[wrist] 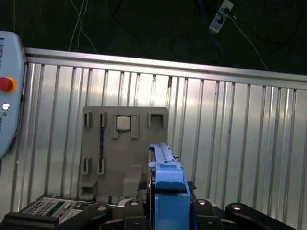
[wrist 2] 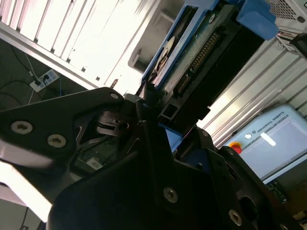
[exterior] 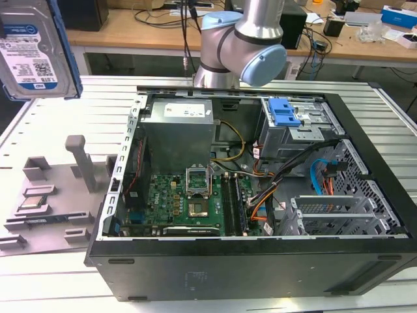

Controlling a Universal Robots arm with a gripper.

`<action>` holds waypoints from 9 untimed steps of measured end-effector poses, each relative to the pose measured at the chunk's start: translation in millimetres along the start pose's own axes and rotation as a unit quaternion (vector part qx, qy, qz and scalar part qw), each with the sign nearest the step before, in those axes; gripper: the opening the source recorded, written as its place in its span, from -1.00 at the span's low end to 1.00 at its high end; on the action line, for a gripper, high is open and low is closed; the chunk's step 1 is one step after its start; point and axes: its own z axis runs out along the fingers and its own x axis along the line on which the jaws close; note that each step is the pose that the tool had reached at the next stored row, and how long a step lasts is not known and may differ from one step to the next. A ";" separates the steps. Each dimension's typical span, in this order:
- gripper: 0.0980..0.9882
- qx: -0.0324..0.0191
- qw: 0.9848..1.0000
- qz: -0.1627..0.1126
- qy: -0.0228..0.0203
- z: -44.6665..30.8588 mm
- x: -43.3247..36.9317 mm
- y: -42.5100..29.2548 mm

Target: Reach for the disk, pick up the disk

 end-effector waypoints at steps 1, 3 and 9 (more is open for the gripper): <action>-0.39 0.000 1.000 0.000 0.000 -0.1 0.3 -2.7; -0.39 0.000 1.000 0.000 0.000 -0.3 0.9 -8.9; -0.39 0.000 1.000 0.000 0.000 -1.2 3.1 -32.0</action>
